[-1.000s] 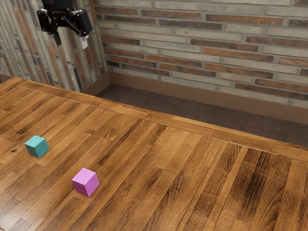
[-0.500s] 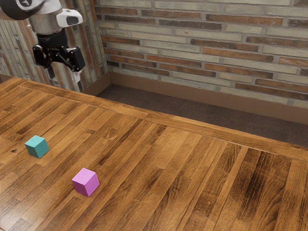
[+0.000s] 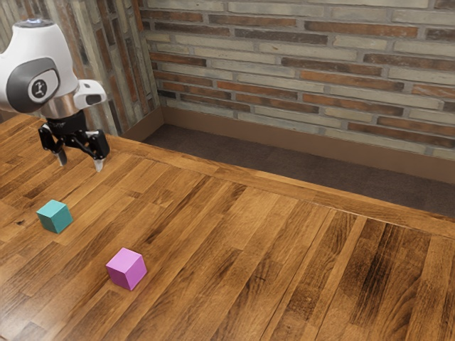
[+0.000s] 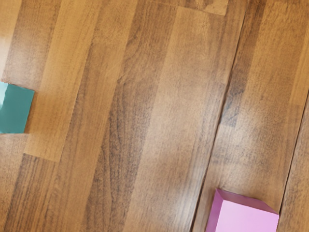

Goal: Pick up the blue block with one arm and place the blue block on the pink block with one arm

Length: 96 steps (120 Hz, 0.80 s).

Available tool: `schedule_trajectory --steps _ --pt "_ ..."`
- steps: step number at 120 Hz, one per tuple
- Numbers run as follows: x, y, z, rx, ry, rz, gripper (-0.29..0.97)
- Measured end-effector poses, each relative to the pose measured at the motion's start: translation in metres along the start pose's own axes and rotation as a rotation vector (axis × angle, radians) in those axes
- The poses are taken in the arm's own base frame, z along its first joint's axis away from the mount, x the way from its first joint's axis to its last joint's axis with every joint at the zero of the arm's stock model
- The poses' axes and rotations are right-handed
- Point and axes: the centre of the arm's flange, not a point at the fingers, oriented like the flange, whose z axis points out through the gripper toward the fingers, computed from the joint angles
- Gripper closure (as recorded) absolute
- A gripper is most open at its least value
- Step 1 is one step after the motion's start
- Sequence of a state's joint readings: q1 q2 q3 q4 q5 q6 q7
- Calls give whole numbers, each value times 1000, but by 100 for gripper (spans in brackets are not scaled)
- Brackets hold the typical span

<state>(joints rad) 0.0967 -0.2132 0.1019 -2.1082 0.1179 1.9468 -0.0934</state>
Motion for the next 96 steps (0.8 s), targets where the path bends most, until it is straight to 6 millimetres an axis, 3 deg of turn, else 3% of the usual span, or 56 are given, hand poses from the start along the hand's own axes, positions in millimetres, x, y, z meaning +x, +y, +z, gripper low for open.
schedule_trajectory --steps 33,56,71,81,96 --pt "29 -67 9 42 54 6 0" --pt "44 -129 70 54 -24 2 0" --pt "44 -162 95 56 -39 11 0" --pt "46 -169 107 55 -42 48 0" --pt "58 -155 130 45 -51 134 0"
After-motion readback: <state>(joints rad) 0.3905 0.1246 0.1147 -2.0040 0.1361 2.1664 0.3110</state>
